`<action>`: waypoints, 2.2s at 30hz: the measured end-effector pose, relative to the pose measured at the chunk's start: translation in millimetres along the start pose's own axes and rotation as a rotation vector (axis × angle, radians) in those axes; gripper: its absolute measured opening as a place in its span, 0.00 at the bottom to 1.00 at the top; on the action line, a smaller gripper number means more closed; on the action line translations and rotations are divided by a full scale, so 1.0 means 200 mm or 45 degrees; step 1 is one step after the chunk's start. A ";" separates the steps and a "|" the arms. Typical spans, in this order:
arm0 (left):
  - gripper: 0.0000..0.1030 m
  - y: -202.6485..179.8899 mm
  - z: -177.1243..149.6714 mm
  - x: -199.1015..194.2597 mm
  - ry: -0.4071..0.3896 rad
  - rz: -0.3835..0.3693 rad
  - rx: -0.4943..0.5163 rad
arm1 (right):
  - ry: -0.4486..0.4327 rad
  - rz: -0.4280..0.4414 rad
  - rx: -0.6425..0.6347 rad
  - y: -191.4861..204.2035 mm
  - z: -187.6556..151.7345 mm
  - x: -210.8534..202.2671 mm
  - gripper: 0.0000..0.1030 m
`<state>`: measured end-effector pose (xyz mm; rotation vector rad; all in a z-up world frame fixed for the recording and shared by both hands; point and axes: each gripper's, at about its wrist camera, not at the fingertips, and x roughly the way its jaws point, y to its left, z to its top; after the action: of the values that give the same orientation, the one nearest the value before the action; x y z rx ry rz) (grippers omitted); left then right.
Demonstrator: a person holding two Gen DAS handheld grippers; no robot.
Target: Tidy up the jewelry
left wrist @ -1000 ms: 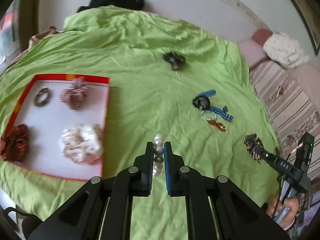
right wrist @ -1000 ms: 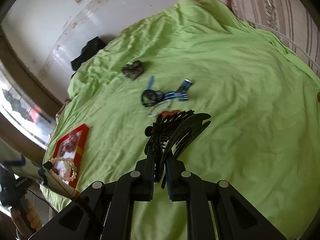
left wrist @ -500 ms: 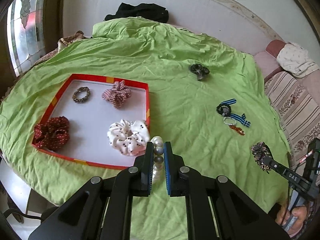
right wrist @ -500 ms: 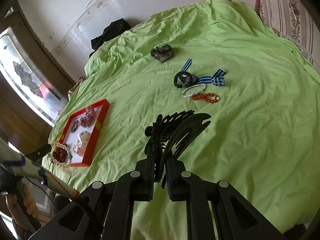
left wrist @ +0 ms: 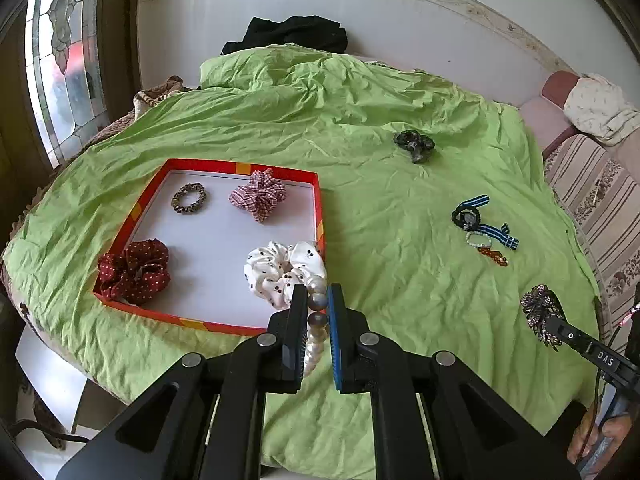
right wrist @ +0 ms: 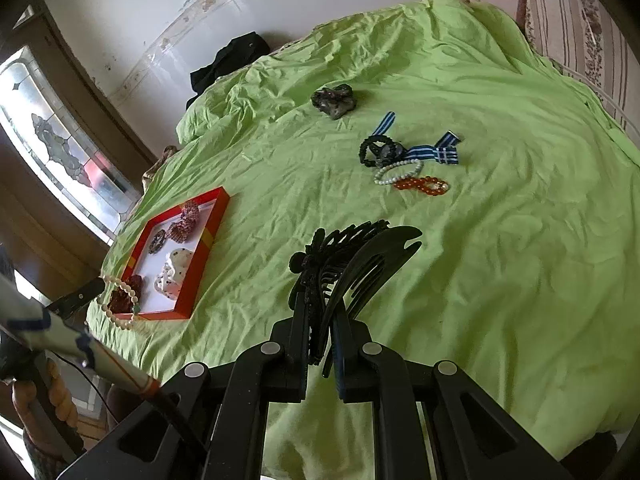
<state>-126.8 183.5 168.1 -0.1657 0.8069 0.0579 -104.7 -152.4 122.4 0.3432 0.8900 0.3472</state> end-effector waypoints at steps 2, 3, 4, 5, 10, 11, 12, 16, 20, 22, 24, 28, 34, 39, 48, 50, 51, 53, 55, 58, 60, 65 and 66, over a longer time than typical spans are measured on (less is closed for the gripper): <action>0.09 0.02 0.00 0.00 0.000 0.006 -0.008 | 0.003 0.003 -0.008 0.02 0.00 0.00 0.11; 0.09 0.03 0.00 0.00 -0.001 0.007 -0.012 | 0.006 0.003 -0.017 0.04 -0.01 0.01 0.11; 0.09 0.04 0.00 0.00 -0.001 0.010 -0.016 | 0.010 0.003 -0.026 0.05 -0.01 0.01 0.11; 0.09 0.05 0.00 0.00 -0.001 0.011 -0.019 | 0.016 0.003 -0.033 0.06 -0.01 0.02 0.11; 0.09 0.10 -0.01 0.02 0.008 0.025 -0.033 | 0.041 0.005 -0.066 0.12 -0.02 0.06 0.11; 0.09 0.12 -0.01 0.02 0.010 0.029 -0.037 | 0.047 0.006 -0.076 0.13 -0.02 0.06 0.11; 0.09 0.13 -0.01 0.03 0.012 0.033 -0.041 | 0.051 0.005 -0.084 0.15 -0.02 0.07 0.11; 0.09 0.18 -0.01 0.04 0.014 0.040 -0.060 | 0.073 0.008 -0.117 0.21 -0.01 0.11 0.11; 0.09 0.24 0.00 0.05 0.015 0.045 -0.079 | 0.098 0.013 -0.165 0.30 0.01 0.16 0.11; 0.09 0.27 0.00 0.06 0.017 0.046 -0.092 | 0.110 0.015 -0.187 0.34 0.02 0.18 0.11; 0.09 0.31 0.00 0.07 0.020 0.045 -0.108 | 0.127 0.016 -0.222 0.39 0.03 0.21 0.11; 0.09 0.37 0.04 0.08 0.021 0.020 -0.125 | 0.152 0.022 -0.289 0.51 0.05 0.26 0.11; 0.09 0.49 0.19 0.09 0.032 -0.061 -0.123 | 0.162 0.066 -0.412 0.74 0.11 0.34 0.11; 0.09 0.59 0.33 0.13 0.083 -0.136 -0.115 | 0.171 0.125 -0.517 0.94 0.12 0.41 0.11; 0.09 0.74 0.47 0.27 0.146 -0.135 -0.124 | 0.219 0.264 -0.641 1.28 0.14 0.57 0.11; 0.09 0.77 0.47 0.32 0.175 -0.151 -0.132 | 0.242 0.296 -0.660 1.33 0.12 0.60 0.11; 0.09 0.78 0.47 0.36 0.196 -0.153 -0.135 | 0.257 0.311 -0.671 1.36 0.11 0.62 0.11; 0.09 0.80 0.47 0.42 0.227 -0.146 -0.137 | 0.290 0.335 -0.694 1.41 0.07 0.68 0.11; 0.09 0.82 0.46 0.50 0.263 -0.139 -0.143 | 0.328 0.348 -0.707 1.45 0.03 0.75 0.11; 0.09 0.84 0.44 0.57 0.284 -0.134 -0.154 | 0.398 0.374 -0.688 1.47 -0.02 0.86 0.11; 0.09 0.85 0.43 0.60 0.288 -0.130 -0.157 | 0.431 0.380 -0.679 1.47 -0.04 0.92 0.11; 0.09 0.89 0.42 0.69 0.310 -0.104 -0.169 | 0.493 0.363 -0.685 1.49 -0.09 1.06 0.11; 0.09 0.90 0.42 0.70 0.314 -0.102 -0.172 | 0.499 0.367 -0.683 1.49 -0.11 1.07 0.11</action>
<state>9.9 374.0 101.0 -0.3372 1.0417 0.0163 -42.6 208.4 90.6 -0.1031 1.0889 0.9202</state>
